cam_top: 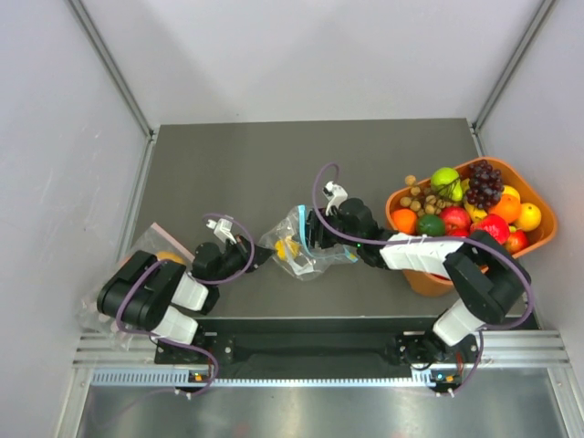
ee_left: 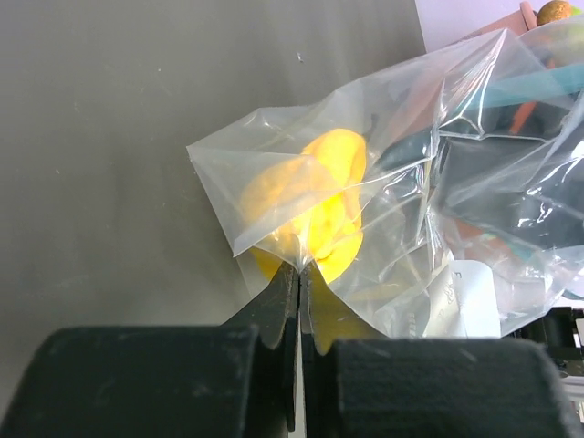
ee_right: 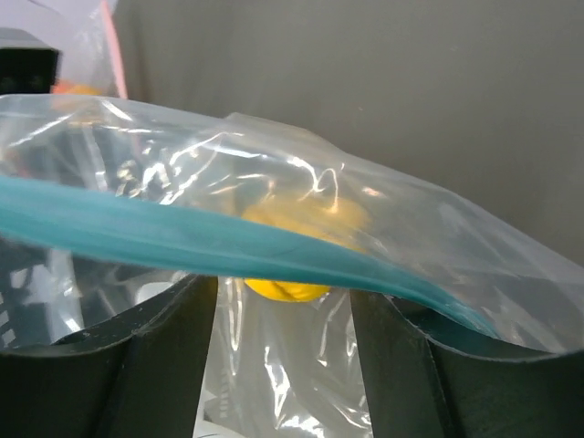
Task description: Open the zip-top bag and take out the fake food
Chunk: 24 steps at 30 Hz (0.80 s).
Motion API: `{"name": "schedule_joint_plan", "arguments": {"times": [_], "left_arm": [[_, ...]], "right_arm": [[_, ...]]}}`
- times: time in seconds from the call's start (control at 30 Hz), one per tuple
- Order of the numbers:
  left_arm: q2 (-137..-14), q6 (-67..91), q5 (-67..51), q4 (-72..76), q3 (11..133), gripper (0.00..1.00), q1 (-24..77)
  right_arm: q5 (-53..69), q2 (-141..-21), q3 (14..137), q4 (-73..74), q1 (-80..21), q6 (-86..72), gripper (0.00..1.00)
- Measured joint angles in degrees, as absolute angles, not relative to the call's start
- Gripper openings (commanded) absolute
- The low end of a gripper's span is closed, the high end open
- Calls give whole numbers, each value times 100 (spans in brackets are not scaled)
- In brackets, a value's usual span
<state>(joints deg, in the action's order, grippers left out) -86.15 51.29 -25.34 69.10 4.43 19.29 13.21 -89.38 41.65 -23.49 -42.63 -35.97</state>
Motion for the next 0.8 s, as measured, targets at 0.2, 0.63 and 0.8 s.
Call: {"name": "schedule_joint_plan", "arguments": {"times": [0.2,0.63,0.8], "left_arm": [[-8654,5111,-2574,6947,443,0,1929],[-9150,5142,-2773,7216,458,0,1927],[-9343,5210,-2851,7227,462,0,1927]], "right_arm": [[1194,-9179,4165,-2139,-4263,-3601,60],[1584,-9963,4169,-3218,-4300,-3964,52],[1678,-10047,4169,-3507,-4305,-4071,28]]}}
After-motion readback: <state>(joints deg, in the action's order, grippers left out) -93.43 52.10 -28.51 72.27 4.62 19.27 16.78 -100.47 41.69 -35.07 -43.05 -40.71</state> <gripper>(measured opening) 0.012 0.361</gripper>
